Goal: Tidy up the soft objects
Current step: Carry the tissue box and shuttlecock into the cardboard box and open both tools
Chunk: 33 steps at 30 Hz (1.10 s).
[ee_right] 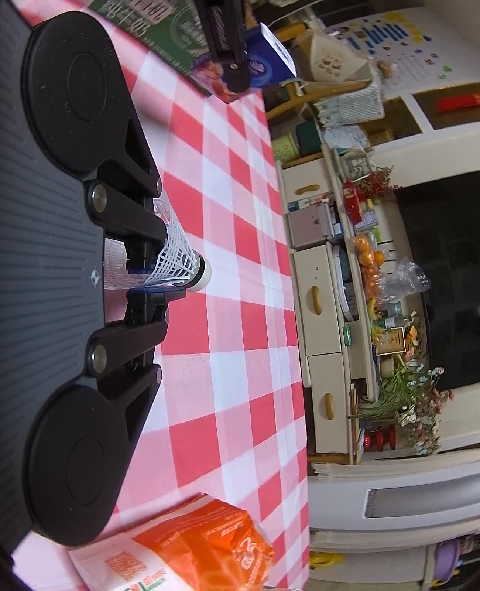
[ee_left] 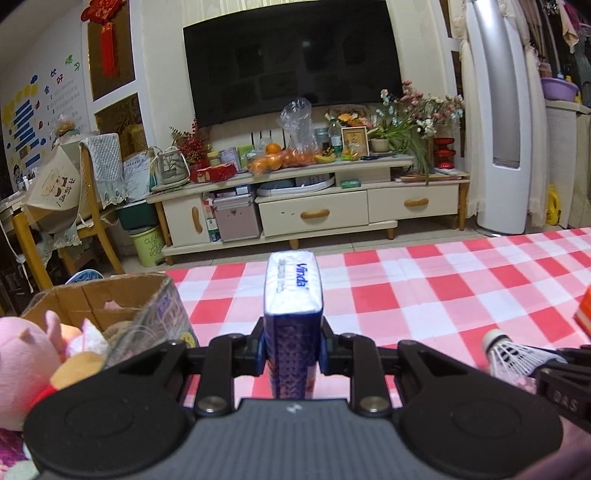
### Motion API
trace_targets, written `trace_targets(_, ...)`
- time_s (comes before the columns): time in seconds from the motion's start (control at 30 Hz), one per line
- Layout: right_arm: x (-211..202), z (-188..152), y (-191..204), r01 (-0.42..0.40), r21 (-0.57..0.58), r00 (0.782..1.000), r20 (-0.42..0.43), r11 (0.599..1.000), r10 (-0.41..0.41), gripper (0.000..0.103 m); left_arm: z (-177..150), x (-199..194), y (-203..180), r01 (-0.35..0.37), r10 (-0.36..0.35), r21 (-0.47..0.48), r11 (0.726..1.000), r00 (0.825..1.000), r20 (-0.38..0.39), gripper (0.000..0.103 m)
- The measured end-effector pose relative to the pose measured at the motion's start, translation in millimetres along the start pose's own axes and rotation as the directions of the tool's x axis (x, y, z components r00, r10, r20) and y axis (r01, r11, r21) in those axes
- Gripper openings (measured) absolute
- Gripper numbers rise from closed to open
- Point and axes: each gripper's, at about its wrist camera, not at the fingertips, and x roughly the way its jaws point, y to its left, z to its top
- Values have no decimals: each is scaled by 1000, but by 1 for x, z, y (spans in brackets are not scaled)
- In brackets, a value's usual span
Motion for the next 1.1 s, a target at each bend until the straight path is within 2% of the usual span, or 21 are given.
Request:
trace_targets(0.27, -20, -1, 4, -67, 77, 997, 29, 995, 65, 6, 2, -26, 16, 32, -32, -18, 999, 999, 20, 23)
trace_targets(0.5, -34, -9, 21, -95, 97, 995, 33, 991, 92, 6, 2, -43, 34, 46, -44, -40, 998, 998, 47, 23)
trace_targets(0.77, -48, -15, 46, -116, 73, 993, 32, 991, 114, 6, 4, -51, 55, 79, -75, -74, 994, 996, 52, 23)
trace_targets(1.1, -70, 2, 92, -177, 34, 981, 85, 984, 173, 6, 9, -62, 83, 120, -113, -104, 987, 991, 65, 23)
